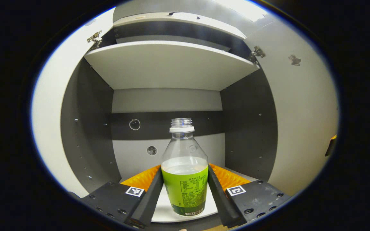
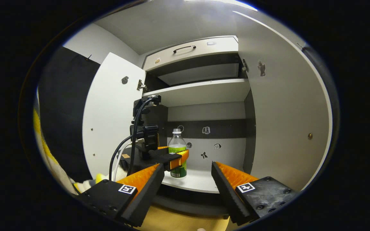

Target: Grasp the bottle in the cabinet with the left hand and place it on the coaster, then close the right door with the right hand and the left door with the left hand.

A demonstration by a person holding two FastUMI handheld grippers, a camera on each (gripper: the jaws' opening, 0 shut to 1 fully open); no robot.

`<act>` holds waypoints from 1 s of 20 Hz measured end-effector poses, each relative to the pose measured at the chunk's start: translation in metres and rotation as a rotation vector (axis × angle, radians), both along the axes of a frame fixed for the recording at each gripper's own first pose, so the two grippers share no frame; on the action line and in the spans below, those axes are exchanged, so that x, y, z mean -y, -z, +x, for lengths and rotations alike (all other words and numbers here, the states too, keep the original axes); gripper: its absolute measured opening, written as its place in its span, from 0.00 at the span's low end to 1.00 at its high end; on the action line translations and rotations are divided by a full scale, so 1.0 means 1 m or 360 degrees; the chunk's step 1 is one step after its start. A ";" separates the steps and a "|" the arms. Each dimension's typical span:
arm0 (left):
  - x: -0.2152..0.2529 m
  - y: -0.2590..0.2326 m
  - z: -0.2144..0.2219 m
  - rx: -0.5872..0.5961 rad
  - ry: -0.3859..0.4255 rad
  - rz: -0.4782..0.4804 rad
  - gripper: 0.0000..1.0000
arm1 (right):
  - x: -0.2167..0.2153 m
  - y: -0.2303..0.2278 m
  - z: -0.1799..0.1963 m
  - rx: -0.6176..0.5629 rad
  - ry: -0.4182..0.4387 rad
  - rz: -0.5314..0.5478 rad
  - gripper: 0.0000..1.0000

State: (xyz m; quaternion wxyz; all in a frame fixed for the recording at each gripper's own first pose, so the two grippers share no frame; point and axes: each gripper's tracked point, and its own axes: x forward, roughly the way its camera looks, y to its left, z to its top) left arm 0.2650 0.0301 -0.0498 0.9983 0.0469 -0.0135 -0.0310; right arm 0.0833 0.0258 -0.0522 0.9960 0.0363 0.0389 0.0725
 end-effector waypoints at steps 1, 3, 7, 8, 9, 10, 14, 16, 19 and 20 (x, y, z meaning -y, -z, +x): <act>0.000 -0.002 -0.011 -0.0003 0.0005 -0.0015 0.80 | -0.004 -0.004 -0.009 0.0002 0.0003 -0.0008 0.98; 0.000 -0.005 -0.034 -0.0007 0.0014 -0.0045 0.80 | -0.013 -0.013 -0.026 0.0012 0.0010 -0.0019 0.98; 0.001 -0.009 -0.079 0.0023 0.0025 -0.0030 0.80 | -0.029 -0.030 -0.060 0.0042 0.0045 -0.0010 0.98; 0.001 -0.006 -0.090 0.0004 0.0021 -0.0007 0.79 | -0.033 -0.032 -0.068 0.0039 0.0055 -0.0012 0.98; 0.001 -0.004 -0.102 -0.0011 0.0020 0.0011 0.78 | -0.038 -0.033 -0.077 0.0032 0.0060 -0.0015 0.98; 0.003 -0.002 -0.112 -0.0022 0.0023 0.0020 0.78 | -0.043 -0.034 -0.086 0.0023 0.0065 -0.0017 0.98; 0.011 0.008 -0.156 -0.0070 0.0073 0.0005 0.78 | -0.053 -0.038 -0.120 0.0001 0.0122 -0.0022 0.98; 0.016 0.014 -0.177 -0.0086 0.0093 0.0004 0.79 | -0.053 -0.039 -0.136 -0.0011 0.0172 -0.0033 0.98; 0.024 0.026 -0.205 -0.0105 0.0132 -0.0016 0.79 | -0.049 -0.041 -0.158 -0.0017 0.0243 -0.0070 0.98; 0.028 0.033 -0.212 -0.0113 0.0144 -0.0026 0.79 | -0.046 -0.040 -0.163 -0.0017 0.0258 -0.0082 0.98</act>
